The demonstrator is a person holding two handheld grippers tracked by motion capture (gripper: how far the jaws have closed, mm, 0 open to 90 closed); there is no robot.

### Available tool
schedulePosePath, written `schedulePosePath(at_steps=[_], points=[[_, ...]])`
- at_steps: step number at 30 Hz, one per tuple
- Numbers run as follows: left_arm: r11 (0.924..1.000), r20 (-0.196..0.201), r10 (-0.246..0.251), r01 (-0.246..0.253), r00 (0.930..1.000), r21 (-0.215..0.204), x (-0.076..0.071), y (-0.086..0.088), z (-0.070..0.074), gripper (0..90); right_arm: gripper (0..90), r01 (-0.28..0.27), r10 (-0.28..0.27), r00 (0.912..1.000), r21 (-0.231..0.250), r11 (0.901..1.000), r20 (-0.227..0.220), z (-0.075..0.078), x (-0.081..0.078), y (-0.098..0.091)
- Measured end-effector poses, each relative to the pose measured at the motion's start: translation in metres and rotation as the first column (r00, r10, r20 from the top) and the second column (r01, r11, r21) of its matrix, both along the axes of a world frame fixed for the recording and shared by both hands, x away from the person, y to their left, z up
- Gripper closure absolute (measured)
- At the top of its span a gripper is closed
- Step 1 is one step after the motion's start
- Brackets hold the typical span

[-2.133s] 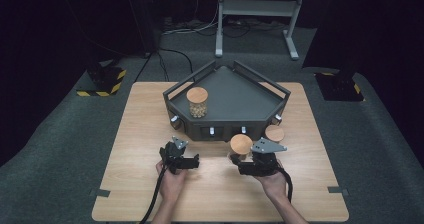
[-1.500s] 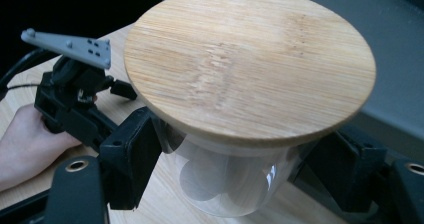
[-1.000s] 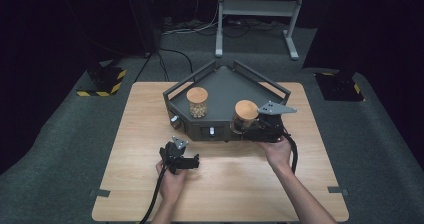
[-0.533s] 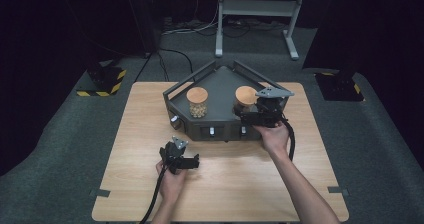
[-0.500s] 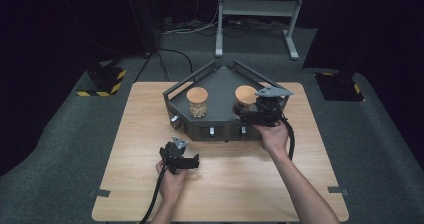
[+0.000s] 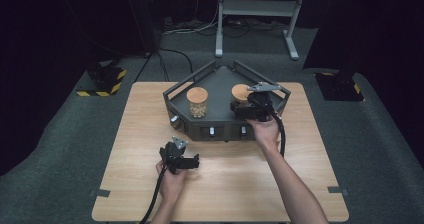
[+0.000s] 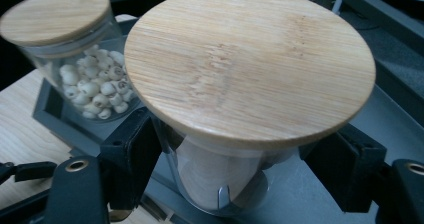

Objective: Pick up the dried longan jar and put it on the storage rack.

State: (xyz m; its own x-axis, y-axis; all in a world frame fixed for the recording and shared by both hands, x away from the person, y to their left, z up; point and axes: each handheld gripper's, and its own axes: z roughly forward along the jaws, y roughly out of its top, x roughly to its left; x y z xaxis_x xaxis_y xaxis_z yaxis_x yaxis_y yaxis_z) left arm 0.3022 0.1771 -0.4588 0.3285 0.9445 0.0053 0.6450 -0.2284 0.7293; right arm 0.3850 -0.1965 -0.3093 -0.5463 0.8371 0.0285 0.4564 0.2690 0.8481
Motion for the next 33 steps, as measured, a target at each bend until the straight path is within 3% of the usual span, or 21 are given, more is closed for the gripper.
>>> schedulePosePath(at_steps=[21, 33], points=[[1.0000, 0.000, 0.000, 0.000, 1.0000, 0.000, 0.000, 0.000, 0.000, 2.3, 25.1, 0.040, -0.042, 0.9982, -0.044, 0.9982, -0.042, -0.011, 0.015, 0.024], [1.0000, 0.001, 0.000, 0.000, 1.0000, 0.000, 0.000, 0.000, 0.000, 2.3, 25.0, 0.039, -0.041, 0.9989, -0.062, 0.9973, -0.023, -0.016, 0.012, 0.028]])
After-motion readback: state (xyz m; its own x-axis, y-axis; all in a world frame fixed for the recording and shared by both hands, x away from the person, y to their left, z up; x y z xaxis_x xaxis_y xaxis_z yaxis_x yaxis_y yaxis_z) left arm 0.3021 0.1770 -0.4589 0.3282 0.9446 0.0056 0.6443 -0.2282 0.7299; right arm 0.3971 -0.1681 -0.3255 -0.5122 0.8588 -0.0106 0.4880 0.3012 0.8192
